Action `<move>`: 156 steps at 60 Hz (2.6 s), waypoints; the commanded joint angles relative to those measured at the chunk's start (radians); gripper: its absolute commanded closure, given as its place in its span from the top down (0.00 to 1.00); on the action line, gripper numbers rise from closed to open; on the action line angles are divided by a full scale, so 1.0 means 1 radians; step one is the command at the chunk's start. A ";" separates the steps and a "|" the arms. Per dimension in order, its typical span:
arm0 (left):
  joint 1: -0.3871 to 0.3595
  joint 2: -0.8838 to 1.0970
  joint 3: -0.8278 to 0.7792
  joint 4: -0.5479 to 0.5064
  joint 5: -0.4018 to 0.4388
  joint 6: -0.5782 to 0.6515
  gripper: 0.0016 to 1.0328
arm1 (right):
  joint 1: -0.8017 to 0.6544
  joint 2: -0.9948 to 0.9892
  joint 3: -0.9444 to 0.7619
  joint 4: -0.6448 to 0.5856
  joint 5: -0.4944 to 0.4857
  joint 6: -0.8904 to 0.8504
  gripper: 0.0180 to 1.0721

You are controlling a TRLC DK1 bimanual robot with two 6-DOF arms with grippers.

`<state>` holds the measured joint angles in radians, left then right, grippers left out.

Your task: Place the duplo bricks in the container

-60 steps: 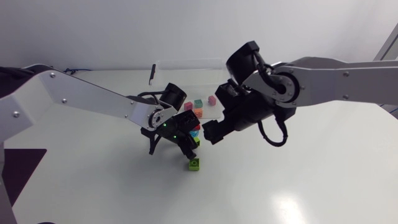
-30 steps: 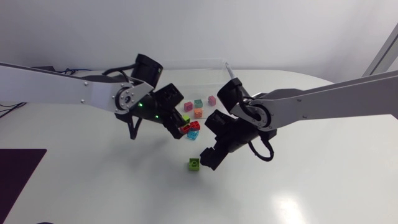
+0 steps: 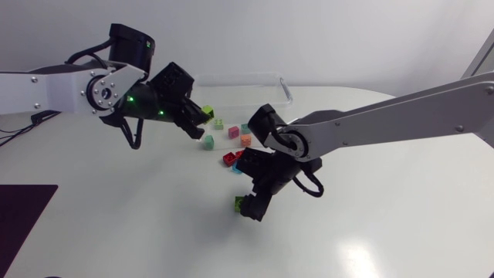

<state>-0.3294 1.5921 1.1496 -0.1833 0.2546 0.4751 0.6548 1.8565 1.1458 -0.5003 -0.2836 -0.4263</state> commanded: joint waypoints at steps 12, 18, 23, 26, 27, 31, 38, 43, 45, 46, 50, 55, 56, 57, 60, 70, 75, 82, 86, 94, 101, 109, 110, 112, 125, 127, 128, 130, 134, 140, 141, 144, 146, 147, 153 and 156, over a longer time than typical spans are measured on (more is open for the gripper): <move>0.029 0.009 0.098 0.018 0.015 -0.053 0.30 | 0.017 0.090 0.081 -0.069 0.046 -0.078 0.91; 0.041 0.019 0.116 0.019 0.018 -0.061 0.30 | 0.028 0.121 0.114 -0.099 0.069 -0.094 0.91; 0.049 0.029 0.130 0.022 0.021 -0.067 0.30 | 0.034 0.139 0.141 -0.115 0.078 -0.098 0.91; 0.052 0.039 0.141 0.025 0.021 -0.073 0.30 | 0.039 0.152 0.161 -0.133 0.083 -0.103 0.91; 0.052 0.046 0.147 0.025 0.021 -0.075 0.30 | 0.040 0.156 0.169 -0.139 0.086 -0.108 0.91; 0.062 0.062 0.164 0.038 0.021 -0.090 0.30 | 0.046 0.168 0.190 -0.159 0.096 -0.111 0.91; 0.067 0.115 0.222 0.030 0.020 -0.093 0.30 | 0.055 0.193 0.227 -0.193 0.107 -0.118 0.87; 0.067 0.154 0.265 0.019 0.020 -0.099 0.30 | 0.058 0.207 0.249 -0.215 0.112 -0.123 0.84; 0.067 0.169 0.282 0.019 0.020 -0.104 0.31 | 0.062 0.213 0.255 -0.224 0.113 -0.126 0.82; 0.069 0.175 0.289 0.019 0.020 -0.109 0.31 | 0.062 0.214 0.259 -0.227 0.113 -0.126 0.81; 0.069 0.209 0.326 0.019 0.020 -0.116 0.31 | 0.066 0.230 0.278 -0.254 0.113 -0.132 0.77; 0.070 0.262 0.378 0.015 0.018 -0.119 0.31 | 0.072 0.247 0.301 -0.279 0.113 -0.137 0.72; 0.072 0.275 0.391 0.013 0.018 -0.121 0.31 | 0.072 0.250 0.304 -0.284 0.113 -0.137 0.70; 0.070 0.284 0.400 0.011 0.018 -0.121 0.31 | 0.074 0.254 0.308 -0.288 0.113 -0.137 0.69; 0.070 0.318 0.437 0.005 0.017 -0.121 0.31 | 0.077 0.264 0.315 -0.294 0.113 -0.137 0.62; 0.062 0.391 0.510 -0.004 -0.017 -0.125 0.49 | 0.083 0.264 0.307 -0.294 0.109 -0.134 0.34; 0.058 0.404 0.521 -0.013 -0.040 -0.125 0.89 | 0.074 0.230 0.292 -0.284 0.101 -0.127 0.28; 0.056 0.382 0.504 -0.015 -0.041 -0.125 0.96 | 0.057 0.168 0.264 -0.276 0.090 -0.114 0.28; 0.056 0.358 0.486 -0.015 -0.041 -0.125 0.96 | 0.043 0.132 0.247 -0.270 0.072 -0.108 0.28; 0.052 0.290 0.426 -0.015 -0.041 -0.125 0.96 | 0.022 0.059 0.216 -0.256 0.070 -0.091 0.27; 0.041 0.216 0.358 -0.031 -0.041 -0.119 0.96 | -0.017 -0.002 0.230 -0.256 0.069 -0.075 0.27; 0.023 0.134 0.259 -0.042 -0.041 -0.102 0.96 | -0.086 -0.040 0.285 -0.253 0.064 -0.055 0.27; 0.021 0.124 0.245 -0.042 -0.041 -0.099 0.96 | -0.095 -0.042 0.295 -0.251 0.064 -0.051 0.27; 0.018 0.103 0.217 -0.044 -0.041 -0.092 0.96 | -0.113 -0.045 0.316 -0.251 0.058 -0.038 0.27; -0.014 0.035 0.042 -0.030 -0.041 -0.036 0.96 | -0.195 -0.010 0.462 -0.210 0.054 0.050 0.27; -0.020 0.035 0.025 -0.024 -0.041 -0.032 0.96 | -0.198 0.000 0.480 -0.210 0.054 0.060 0.27; -0.025 0.035 0.015 -0.021 -0.041 -0.027 0.96 | -0.199 0.004 0.489 -0.208 0.054 0.069 0.27; -0.031 0.035 -0.007 -0.012 -0.041 -0.021 0.96 | -0.204 0.013 0.508 -0.202 0.052 0.084 0.27; -0.045 0.040 -0.039 0.013 -0.041 -0.018 0.96 | -0.208 0.033 0.543 -0.202 0.054 0.106 0.27; -0.059 0.058 -0.077 0.047 -0.041 -0.013 0.96 | -0.216 0.066 0.600 -0.202 0.058 0.141 0.27; -0.060 0.062 -0.083 0.053 -0.041 -0.013 0.96 | -0.218 0.075 0.614 -0.204 0.061 0.147 0.27; -0.069 0.080 -0.099 0.067 -0.041 -0.009 0.96 | -0.222 0.089 0.643 -0.205 0.064 0.164 0.27; -0.077 0.092 -0.110 0.074 -0.041 -0.001 0.96 | -0.227 0.102 0.664 -0.205 0.067 0.176 0.27; -0.079 0.095 -0.113 0.079 -0.041 0.000 0.96 | -0.228 0.107 0.674 -0.205 0.069 0.182 0.27; -0.085 0.135 -0.128 0.114 -0.041 0.002 0.96 | -0.241 0.144 0.733 -0.210 0.078 0.215 0.27; -0.085 0.158 -0.129 0.125 -0.041 0.007 0.96 | -0.247 0.164 0.766 -0.215 0.080 0.228 0.27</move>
<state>-0.4091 1.6989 1.0515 -0.0750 0.2146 0.4545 0.4217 1.9739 1.8530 -0.7074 -0.2119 -0.2440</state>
